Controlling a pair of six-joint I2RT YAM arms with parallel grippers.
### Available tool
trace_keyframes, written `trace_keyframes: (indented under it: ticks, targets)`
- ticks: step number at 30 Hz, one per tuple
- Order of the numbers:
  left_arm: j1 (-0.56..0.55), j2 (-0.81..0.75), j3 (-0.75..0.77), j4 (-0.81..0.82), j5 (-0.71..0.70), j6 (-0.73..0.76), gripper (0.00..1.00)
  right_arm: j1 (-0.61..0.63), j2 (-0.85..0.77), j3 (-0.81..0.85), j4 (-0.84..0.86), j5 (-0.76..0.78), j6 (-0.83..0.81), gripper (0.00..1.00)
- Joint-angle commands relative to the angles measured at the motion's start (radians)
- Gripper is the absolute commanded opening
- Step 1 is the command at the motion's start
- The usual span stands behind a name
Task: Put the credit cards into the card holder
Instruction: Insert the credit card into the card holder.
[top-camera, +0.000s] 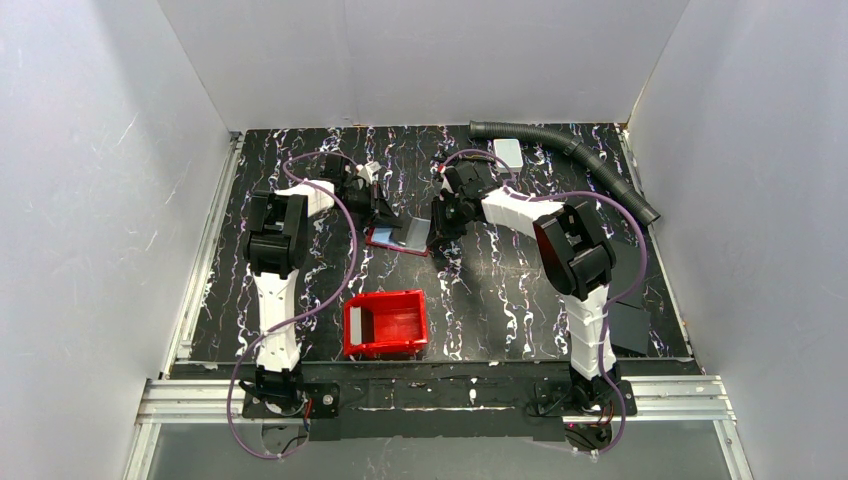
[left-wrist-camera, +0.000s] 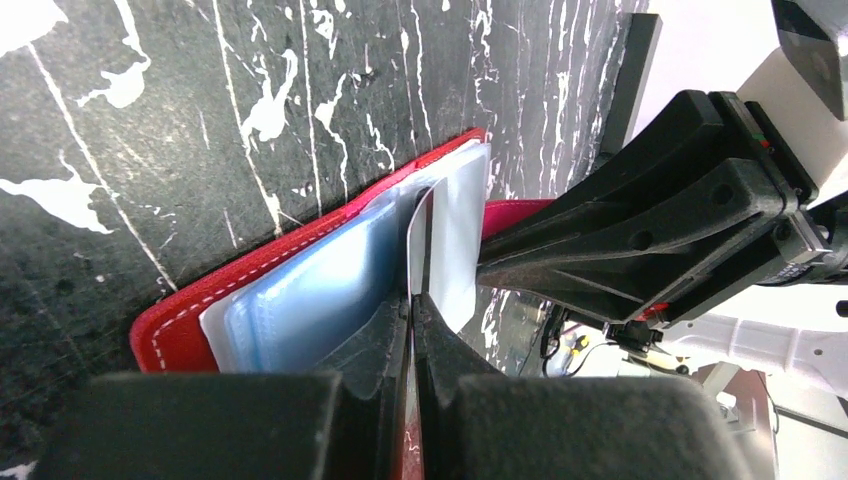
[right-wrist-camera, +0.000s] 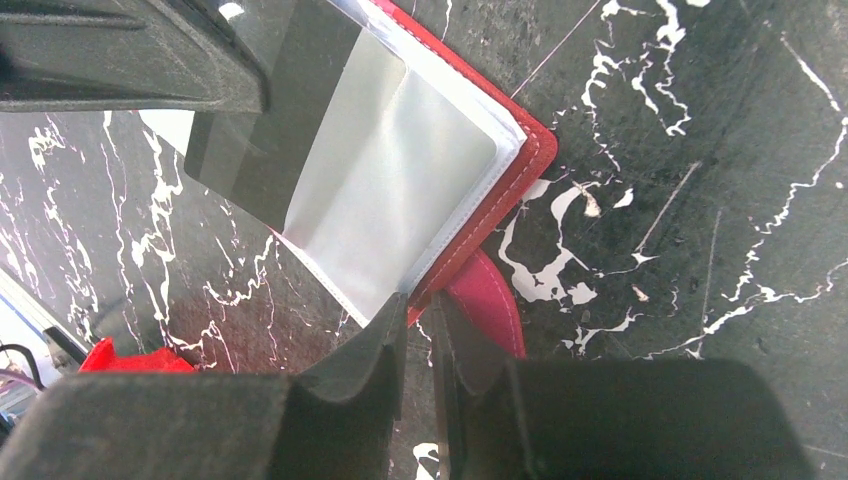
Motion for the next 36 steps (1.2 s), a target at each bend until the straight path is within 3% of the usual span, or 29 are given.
trace_keyframes:
  ticks: [1,5,12,16,19,23,36]
  targets:
    - [-0.009,0.009,-0.028,0.068,0.024,-0.041,0.00,0.011,0.093,-0.027,-0.017,0.081,-0.041,0.24]
    - [-0.010,0.005,-0.075,0.079,0.064,-0.054,0.00,0.011,0.093,-0.025,-0.008,0.068,-0.038,0.24]
    - [-0.023,-0.028,-0.093,0.060,0.007,-0.091,0.00,0.011,0.096,-0.030,0.004,0.052,-0.031,0.24]
    - [-0.031,-0.068,-0.097,0.022,-0.056,-0.105,0.16,0.011,0.092,-0.034,0.004,0.052,-0.033,0.24]
    - [-0.039,-0.110,-0.106,-0.017,-0.133,-0.102,0.34,0.011,0.091,-0.034,0.005,0.051,-0.033,0.24]
    - [-0.048,-0.159,-0.115,-0.040,-0.216,-0.104,0.48,0.011,0.089,-0.039,0.005,0.051,-0.035,0.24]
    - [-0.157,-0.155,-0.045,-0.121,-0.393,-0.078,0.55,0.011,0.084,-0.038,0.006,0.043,-0.036,0.24]
